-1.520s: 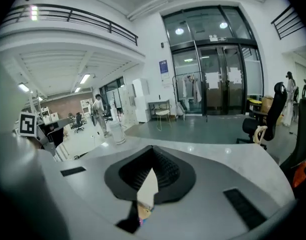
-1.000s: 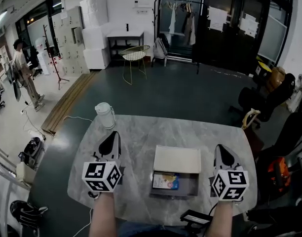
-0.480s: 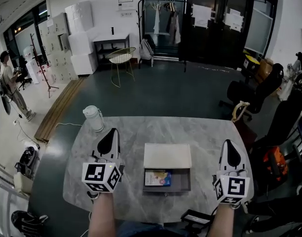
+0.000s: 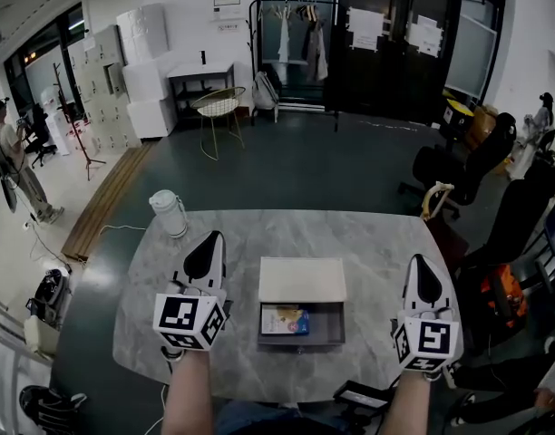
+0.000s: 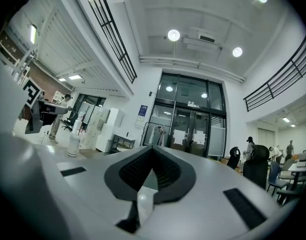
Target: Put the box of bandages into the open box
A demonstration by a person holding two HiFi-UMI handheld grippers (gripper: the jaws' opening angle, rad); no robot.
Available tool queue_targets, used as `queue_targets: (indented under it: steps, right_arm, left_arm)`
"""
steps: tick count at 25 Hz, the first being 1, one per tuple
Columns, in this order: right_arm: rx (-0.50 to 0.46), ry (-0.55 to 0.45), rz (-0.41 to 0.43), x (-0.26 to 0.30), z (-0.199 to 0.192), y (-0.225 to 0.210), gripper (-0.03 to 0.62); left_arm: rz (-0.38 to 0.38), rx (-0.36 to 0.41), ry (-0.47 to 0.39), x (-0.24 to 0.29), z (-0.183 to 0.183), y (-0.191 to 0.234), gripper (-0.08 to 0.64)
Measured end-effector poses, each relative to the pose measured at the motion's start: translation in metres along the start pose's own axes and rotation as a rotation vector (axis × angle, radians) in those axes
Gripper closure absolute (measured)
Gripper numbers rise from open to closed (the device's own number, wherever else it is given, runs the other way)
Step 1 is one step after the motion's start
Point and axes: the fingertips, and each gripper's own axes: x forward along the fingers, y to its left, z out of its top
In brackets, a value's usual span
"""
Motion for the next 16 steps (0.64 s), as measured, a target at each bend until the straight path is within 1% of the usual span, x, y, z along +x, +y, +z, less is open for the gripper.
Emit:
queue_targets:
  steps: [11, 16]
  right_arm:
    - [0.017, -0.005, 0.01, -0.004, 0.004, -0.004, 0.568]
    - [0.043, 0.016, 0.023, -0.005, 0.004, -0.003, 0.568]
  left_arm:
    - [0.013, 0.003, -0.001, -0.006, 0.007, -0.005, 0.548]
    - [0.018, 0.009, -0.002, -0.009, 0.011, -0.004, 0.548]
